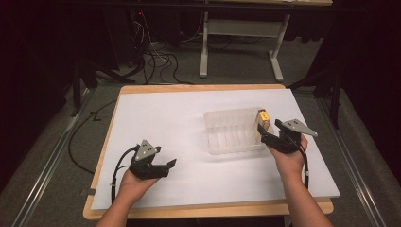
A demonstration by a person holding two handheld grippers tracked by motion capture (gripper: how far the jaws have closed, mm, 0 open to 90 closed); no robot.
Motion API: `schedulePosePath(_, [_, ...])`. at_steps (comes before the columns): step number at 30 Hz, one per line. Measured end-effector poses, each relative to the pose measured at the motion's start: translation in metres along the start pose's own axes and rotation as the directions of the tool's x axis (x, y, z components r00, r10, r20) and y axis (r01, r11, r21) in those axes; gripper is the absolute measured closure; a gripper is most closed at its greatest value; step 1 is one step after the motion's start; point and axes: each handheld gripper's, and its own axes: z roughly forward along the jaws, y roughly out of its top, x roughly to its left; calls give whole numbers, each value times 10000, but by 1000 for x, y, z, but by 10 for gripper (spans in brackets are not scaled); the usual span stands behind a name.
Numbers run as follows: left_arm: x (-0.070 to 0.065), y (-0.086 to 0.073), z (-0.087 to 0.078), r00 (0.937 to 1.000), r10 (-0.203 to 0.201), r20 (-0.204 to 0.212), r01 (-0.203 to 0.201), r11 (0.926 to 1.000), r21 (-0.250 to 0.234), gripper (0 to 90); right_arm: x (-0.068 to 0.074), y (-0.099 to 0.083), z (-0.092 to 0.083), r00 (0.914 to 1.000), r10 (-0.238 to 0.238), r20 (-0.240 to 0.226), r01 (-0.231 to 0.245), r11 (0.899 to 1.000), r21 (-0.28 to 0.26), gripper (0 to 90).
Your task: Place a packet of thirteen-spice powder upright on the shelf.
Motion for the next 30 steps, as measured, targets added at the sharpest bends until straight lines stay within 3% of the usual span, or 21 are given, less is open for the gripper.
schedulePosePath(7, [-2, 0, 0, 10000, -26, 27, 27, 9999, -120, 240, 3, -4, -26, 9989, 164, -440, -166, 9998, -53, 195])
schedulePosePath(11, [-3, 1, -1, 10000, 7, 41, -6, 9998, -189, 239, 10, -12, -40, 9972, -11, -743, 10, 10000, -15, 176])
schedulePosePath(16, [-8, 1, -1, 9999, 36, 151, -31, 9996, -288, 239, 25, -25, -58, 9914, 27, -1309, -22, 10000, 39, 171])
schedulePosePath(20, [-14, 1, 0, 9989, -33, 457, 49, 9994, -339, 236, 44, -35, -68, 9843, -362, -1726, 365, 9993, -14, 167])
schedulePosePath(22, [-19, 1, 2, 9981, -172, 587, 195, 9991, -387, 232, 50, -44, -70, 9828, -469, -1786, 466, 9989, -55, 174])
schedulePosePath(23, [-23, 1, 3, 9979, -158, 632, 182, 9991, -370, 229, 52, -50, -70, 9837, -388, -1758, 409, 9991, 85, 178])
schedulePosePath(27, [-31, 1, 10, 9979, 34, 640, -21, 9998, -196, 214, 55, -63, -59, 9788, -814, -1882, 954, 9932, 667, 177])
schedulePosePath(30, [-36, 1, 14, 9981, 65, 618, -64, 10000, -21, 201, 50, -61, -56, 9788, -661, -1941, 779, 9955, 538, 177])
